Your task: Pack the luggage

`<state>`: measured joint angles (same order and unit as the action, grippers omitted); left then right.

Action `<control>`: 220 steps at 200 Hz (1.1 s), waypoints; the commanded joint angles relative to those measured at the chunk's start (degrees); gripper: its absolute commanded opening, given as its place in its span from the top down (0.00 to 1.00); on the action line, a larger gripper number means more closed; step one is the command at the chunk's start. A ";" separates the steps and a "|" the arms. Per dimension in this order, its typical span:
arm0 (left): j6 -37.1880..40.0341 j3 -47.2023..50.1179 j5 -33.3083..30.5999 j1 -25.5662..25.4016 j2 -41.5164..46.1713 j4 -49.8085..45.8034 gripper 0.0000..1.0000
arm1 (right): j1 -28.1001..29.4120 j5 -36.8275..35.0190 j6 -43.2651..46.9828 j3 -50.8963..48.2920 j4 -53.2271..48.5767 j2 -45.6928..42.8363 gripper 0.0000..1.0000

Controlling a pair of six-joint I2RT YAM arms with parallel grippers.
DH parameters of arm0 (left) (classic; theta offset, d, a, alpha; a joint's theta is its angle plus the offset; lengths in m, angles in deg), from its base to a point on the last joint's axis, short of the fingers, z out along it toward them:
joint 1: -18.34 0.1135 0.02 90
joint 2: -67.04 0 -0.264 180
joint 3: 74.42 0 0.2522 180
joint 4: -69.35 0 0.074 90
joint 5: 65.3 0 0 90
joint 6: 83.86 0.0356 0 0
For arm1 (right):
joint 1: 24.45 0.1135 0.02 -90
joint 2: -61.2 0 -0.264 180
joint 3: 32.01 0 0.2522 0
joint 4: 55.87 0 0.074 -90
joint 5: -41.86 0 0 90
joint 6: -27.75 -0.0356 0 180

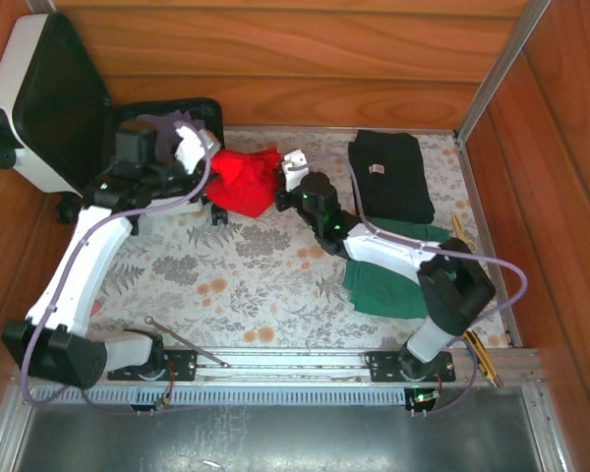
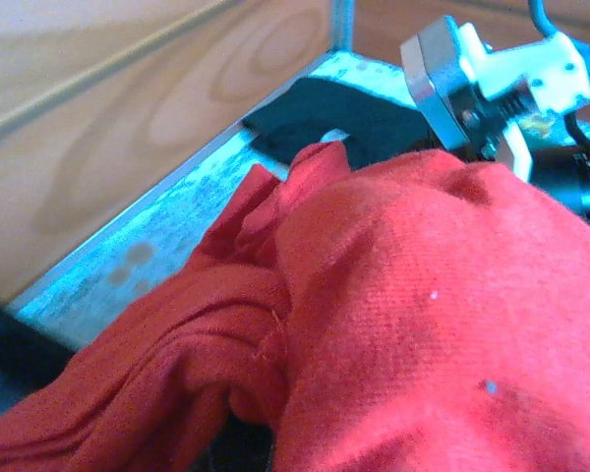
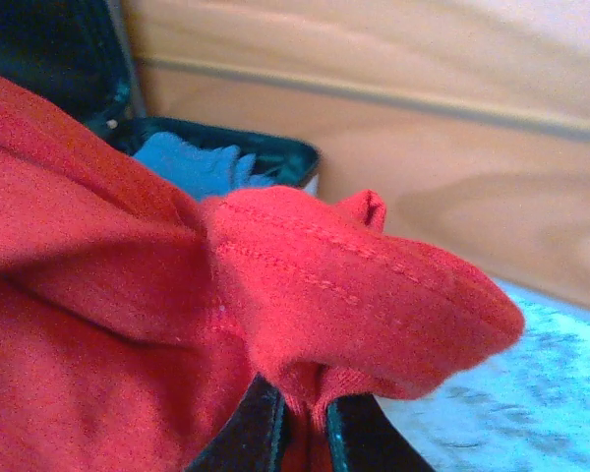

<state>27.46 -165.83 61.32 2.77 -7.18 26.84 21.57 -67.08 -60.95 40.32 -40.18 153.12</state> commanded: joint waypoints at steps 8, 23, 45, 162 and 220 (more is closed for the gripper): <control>-12.66 -2.36 5.36 -5.21 -8.02 18.15 1.00 | -0.62 -9.87 11.68 -0.43 -2.68 -10.01 1.00; -20.44 -0.90 5.83 -6.83 -11.79 28.65 1.00 | -1.21 -13.95 15.34 -1.27 -7.22 -14.47 1.00; -26.49 -2.02 1.33 -9.56 -17.12 30.84 1.00 | -3.68 -16.64 15.88 -0.82 -18.20 -20.35 1.00; -63.01 20.12 -13.50 -14.58 -33.61 30.77 1.00 | -21.58 12.32 -6.22 20.67 -63.75 13.89 0.98; -62.75 18.43 -13.12 -14.31 -35.36 23.31 1.00 | -22.55 10.99 -11.24 24.83 -71.27 18.84 0.33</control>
<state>-34.59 -145.05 49.12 -12.05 -41.80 56.34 -0.48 -54.93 -68.87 62.66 -106.56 173.56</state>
